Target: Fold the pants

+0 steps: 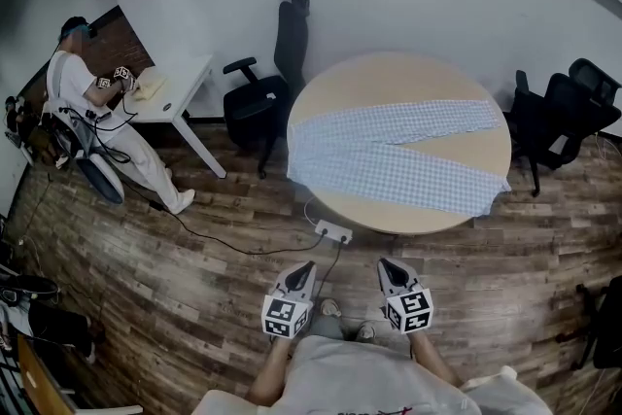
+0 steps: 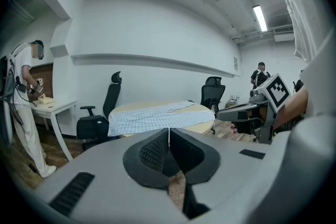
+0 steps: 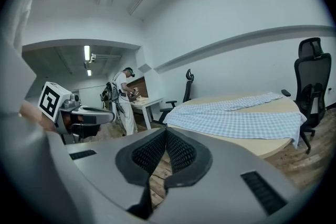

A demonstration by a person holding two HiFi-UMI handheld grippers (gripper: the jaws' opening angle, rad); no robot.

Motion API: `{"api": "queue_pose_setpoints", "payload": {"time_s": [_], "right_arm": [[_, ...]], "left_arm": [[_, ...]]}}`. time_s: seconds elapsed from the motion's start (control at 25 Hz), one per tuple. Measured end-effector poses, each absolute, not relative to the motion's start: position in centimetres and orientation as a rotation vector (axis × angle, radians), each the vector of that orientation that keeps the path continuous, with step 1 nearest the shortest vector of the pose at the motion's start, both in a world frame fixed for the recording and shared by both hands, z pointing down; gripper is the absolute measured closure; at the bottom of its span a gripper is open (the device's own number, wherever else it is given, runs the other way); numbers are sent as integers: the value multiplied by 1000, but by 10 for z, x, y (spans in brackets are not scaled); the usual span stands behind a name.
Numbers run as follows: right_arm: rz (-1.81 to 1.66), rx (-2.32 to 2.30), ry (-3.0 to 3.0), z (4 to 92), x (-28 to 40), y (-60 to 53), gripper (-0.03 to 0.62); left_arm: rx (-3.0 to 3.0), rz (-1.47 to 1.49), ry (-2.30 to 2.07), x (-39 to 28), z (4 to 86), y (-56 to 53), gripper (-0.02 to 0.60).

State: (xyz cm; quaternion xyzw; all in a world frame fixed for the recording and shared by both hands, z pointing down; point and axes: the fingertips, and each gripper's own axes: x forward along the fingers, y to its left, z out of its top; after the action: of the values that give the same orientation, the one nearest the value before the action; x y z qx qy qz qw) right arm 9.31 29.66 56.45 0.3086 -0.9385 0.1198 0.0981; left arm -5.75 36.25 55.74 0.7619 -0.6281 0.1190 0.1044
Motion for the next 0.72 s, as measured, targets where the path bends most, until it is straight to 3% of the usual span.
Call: {"api": "queue_pose_setpoints", "payload": {"time_s": [0.72], "right_arm": [[328,891,-2721,588,30,213,565]], "left_arm": [[2230,290,-1820,-120,585,271,546]]}}
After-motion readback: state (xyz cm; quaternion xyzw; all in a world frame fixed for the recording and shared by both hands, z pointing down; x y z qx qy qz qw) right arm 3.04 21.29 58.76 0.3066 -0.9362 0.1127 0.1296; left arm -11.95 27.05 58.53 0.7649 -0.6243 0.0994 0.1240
